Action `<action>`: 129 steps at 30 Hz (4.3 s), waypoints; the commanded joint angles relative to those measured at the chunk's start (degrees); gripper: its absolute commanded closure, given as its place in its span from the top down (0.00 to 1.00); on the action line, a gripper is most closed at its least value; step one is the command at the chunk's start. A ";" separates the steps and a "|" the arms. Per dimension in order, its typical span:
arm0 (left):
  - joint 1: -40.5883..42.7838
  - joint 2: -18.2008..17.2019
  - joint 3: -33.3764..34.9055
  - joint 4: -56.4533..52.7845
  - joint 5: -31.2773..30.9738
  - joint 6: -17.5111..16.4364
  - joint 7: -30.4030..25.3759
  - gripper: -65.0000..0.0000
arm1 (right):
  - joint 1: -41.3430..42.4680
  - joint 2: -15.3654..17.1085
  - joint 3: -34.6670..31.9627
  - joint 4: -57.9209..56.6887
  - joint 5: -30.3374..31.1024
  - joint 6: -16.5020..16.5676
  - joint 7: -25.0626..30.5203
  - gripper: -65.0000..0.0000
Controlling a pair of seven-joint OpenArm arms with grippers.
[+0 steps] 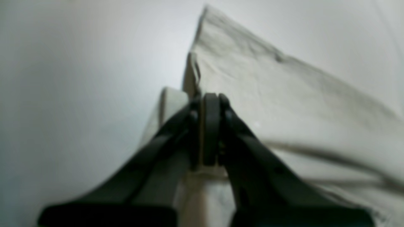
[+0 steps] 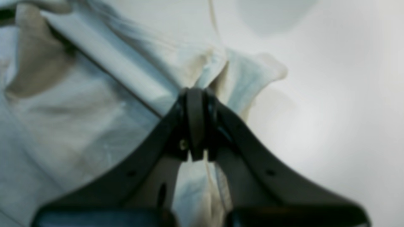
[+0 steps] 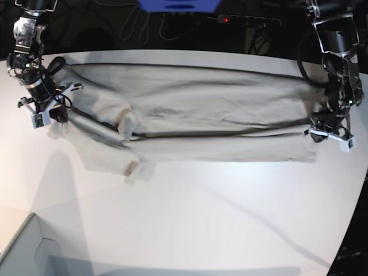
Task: Layout the t-shirt on the table in an organized manner, then fold the t-shirt properly
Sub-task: 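Fold the grasped shirt edge over toward the collar with both grippers, then release and regrasp the shirt hem with both grippers, then fold the shirt hem over toward the arm bases with both grippers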
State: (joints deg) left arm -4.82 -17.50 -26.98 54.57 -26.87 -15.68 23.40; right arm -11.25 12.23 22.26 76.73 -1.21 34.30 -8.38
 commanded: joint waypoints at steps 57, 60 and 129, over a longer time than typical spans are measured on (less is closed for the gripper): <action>-22.83 -1.01 -1.28 -25.69 16.02 0.34 -5.16 0.01 | 9.97 -2.51 5.39 9.64 0.47 0.11 -9.07 0.44; -23.53 -1.45 -1.28 -30.17 16.02 0.08 -7.09 0.01 | 10.23 -2.51 5.39 9.38 0.47 0.11 -9.07 0.44; -20.10 -2.15 -1.72 -6.70 3.71 -0.01 3.81 0.00 | 32.12 -1.11 -14.31 -2.22 0.82 0.20 -19.44 0.00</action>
State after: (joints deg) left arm -23.07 -18.44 -28.62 46.41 -22.37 -15.25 28.56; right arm 19.29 10.55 7.70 73.41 -1.17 34.30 -29.23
